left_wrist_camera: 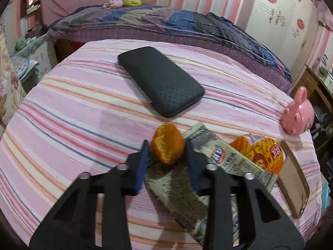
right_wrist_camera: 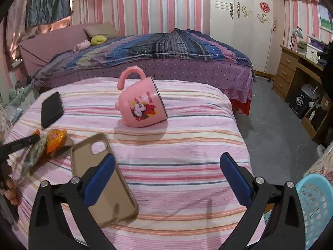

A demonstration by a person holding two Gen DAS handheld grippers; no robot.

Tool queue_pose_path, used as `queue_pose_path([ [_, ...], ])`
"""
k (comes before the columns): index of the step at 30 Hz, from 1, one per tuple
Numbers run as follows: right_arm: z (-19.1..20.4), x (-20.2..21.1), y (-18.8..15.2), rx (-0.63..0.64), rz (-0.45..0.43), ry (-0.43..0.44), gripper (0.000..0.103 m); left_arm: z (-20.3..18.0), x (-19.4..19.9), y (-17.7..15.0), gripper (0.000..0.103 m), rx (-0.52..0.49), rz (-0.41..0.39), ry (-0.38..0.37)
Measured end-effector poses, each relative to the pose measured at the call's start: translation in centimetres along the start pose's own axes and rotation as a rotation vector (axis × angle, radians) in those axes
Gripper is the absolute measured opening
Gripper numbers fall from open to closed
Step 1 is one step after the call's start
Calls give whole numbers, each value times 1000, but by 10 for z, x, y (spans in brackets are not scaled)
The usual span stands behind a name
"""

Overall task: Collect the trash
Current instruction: 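Grasp the round orange peel with the left tool while the right tool grasps the orange wrapper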

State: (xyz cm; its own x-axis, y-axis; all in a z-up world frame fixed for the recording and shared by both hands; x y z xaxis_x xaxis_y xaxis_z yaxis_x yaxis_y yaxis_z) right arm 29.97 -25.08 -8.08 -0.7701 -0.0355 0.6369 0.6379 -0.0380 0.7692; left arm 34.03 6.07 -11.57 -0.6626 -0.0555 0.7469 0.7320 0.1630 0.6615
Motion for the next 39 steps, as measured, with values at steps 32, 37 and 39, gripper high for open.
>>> queue_pose_path([
  [32,145,-54,16,212,86,261,87,54,63,7,27,-36,-98,161],
  [37,165,-61,12,262,123,338,56,53,67,9,27,-21,-106,134],
  [39,168,-59,11,291,109,336,44,52,68,9,27,-21,-108,131],
])
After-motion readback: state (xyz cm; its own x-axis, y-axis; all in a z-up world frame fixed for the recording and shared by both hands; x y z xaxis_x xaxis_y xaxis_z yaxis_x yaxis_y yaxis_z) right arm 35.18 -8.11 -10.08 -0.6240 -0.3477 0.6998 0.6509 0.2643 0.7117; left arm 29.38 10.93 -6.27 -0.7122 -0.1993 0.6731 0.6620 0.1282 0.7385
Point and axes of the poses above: each gripper's, at about its wrist camera, not at the fingertips, and x roughly against the way its jaws point, z to its left, y to its top, the point moved 4 cm from there along -x, roughly the way its jaws point, and after that the axes turned 5 degrees about y, right-handed, at the moved point
